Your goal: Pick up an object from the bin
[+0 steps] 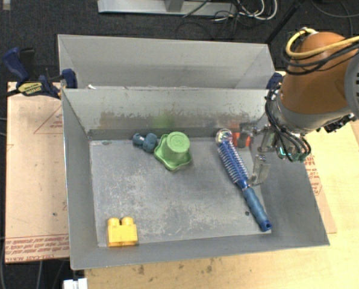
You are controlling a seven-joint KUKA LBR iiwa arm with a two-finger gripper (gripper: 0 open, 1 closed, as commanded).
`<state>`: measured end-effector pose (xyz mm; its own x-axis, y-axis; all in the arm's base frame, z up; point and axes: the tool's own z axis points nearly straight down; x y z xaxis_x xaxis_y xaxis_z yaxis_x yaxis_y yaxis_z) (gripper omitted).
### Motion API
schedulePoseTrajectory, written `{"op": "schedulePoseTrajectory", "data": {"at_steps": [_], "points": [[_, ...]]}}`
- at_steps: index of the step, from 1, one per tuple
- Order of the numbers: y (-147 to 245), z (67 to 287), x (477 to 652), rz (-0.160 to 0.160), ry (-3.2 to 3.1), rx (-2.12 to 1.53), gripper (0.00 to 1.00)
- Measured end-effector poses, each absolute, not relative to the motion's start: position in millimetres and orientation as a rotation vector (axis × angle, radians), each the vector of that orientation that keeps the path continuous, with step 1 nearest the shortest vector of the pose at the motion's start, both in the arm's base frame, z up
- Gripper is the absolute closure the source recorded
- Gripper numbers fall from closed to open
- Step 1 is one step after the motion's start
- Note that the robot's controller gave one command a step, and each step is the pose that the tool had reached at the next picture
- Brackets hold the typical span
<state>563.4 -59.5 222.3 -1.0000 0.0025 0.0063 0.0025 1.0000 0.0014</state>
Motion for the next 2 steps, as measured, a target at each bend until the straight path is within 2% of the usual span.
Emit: {"op": "schedulePoseTrajectory", "data": {"at_steps": [1,2], "points": [[-85.0,81.7,555.1,-0.004,-3.132,0.187,0.00],[-140.0,88.1,486.9,0.001,-2.997,0.946,0.00]]}}
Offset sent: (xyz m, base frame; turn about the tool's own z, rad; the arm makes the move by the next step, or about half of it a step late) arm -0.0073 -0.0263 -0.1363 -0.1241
